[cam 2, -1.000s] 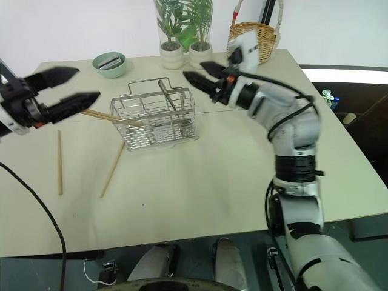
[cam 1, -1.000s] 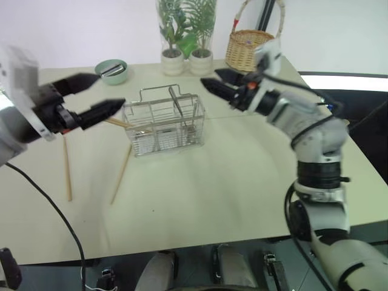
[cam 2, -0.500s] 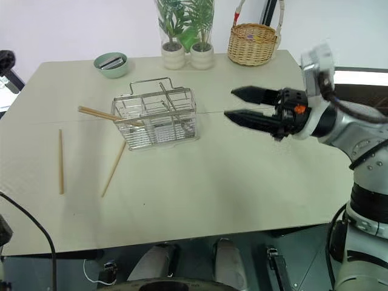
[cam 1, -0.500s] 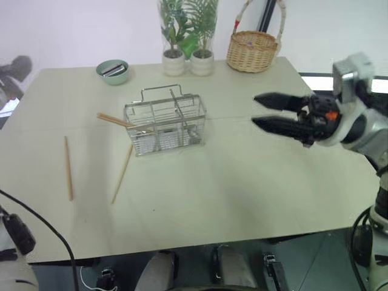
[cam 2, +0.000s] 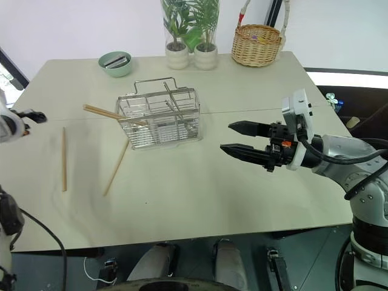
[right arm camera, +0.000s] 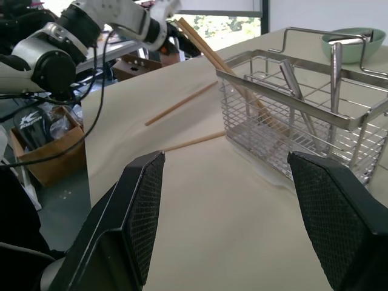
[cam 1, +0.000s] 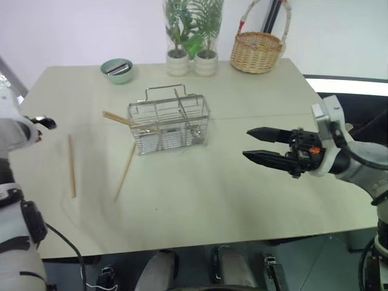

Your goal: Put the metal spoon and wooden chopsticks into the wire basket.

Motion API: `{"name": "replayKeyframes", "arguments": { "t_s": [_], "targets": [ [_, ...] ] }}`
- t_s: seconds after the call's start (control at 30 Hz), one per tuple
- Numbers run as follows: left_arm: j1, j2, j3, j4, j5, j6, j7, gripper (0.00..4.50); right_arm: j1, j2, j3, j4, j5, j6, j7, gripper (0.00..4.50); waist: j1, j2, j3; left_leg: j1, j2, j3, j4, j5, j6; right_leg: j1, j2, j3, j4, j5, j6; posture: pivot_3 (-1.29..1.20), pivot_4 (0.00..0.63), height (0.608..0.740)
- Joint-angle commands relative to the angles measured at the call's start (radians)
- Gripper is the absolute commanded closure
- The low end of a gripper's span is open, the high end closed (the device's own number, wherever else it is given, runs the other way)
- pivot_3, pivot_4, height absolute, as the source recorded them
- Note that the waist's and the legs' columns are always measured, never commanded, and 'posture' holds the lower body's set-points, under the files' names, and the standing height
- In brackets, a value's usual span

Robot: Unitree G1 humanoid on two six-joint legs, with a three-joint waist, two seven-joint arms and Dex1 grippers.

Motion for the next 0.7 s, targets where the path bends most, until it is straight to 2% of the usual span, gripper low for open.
{"name": "replayKeyframes", "arguments": {
  "t_s": [0.03,0.17,0.4,0.7],
  "targets": [
    [-0.090,-0.002,-0.049,0.098,0.065,-0.039,-0.047,0.00,0.008,-0.006,-0.036,-0.044,0.045,-0.014,-0.030,1.18,0.000,-0.002,0.000,0.000,0.000,0.000,0.000,0.000,0.000,0.000,0.000,0.000,0.000,0.000,0.000,0.00,0.150,0.704],
    [-0.162,-0.020,-0.094,0.236,0.127,-0.086,-0.089,0.00,0.041,-0.007,-0.046,-0.070,0.066,-0.019,-0.056,1.18,-0.001,-0.002,0.001,0.000,0.000,0.000,0.000,0.000,0.000,0.000,-0.001,-0.001,0.000,0.000,0.000,0.00,0.150,0.704],
    [-0.254,-0.040,-0.078,0.474,0.192,-0.184,-0.057,0.00,0.100,-0.014,-0.074,-0.100,0.091,-0.029,-0.101,1.18,-0.002,-0.003,0.001,0.000,0.000,0.000,0.000,0.000,0.000,0.000,-0.001,-0.001,0.000,0.000,0.001,0.00,0.150,0.704],
    [-0.276,-0.048,-0.065,0.585,0.221,-0.241,-0.052,0.00,0.146,-0.039,-0.099,-0.113,0.104,-0.044,-0.116,1.18,-0.001,-0.004,0.001,0.000,0.000,0.000,0.000,0.000,0.000,0.000,-0.001,-0.001,0.000,0.000,0.002,0.00,0.150,0.704]
  ]
}}
